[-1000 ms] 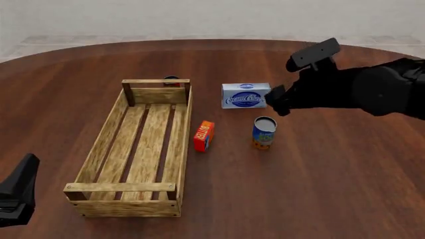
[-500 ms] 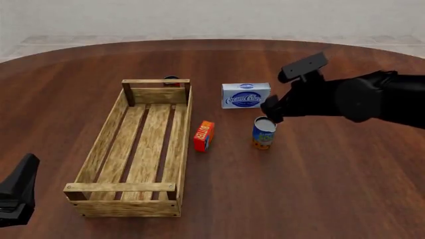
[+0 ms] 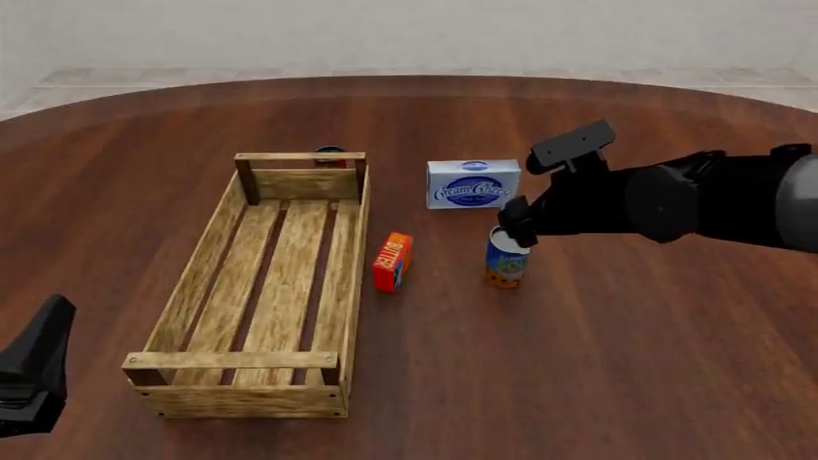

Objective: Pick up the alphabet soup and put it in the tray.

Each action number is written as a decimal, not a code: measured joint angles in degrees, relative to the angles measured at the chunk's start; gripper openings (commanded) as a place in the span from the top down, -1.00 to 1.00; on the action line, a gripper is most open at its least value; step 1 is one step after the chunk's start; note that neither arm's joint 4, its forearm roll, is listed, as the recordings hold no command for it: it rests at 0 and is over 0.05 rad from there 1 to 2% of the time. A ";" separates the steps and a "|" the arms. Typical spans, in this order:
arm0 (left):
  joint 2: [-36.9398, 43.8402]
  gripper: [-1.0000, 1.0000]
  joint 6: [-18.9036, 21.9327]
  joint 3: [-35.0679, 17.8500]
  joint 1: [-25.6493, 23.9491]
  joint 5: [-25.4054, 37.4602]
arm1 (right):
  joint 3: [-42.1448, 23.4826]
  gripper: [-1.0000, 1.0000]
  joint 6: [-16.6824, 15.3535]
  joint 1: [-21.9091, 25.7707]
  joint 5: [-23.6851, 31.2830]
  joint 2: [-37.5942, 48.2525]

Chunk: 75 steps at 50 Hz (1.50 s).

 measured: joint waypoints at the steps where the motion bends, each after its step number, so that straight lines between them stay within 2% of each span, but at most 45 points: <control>1: 0.00 -1.00 0.00 -0.01 0.00 0.01 | 0.00 -1.00 0.01 -0.03 -0.09 0.17; 75: 0.01 -1.00 0.02 0.09 -0.01 -0.10 | -1.16 -1.00 1.41 0.61 -3.57 8.74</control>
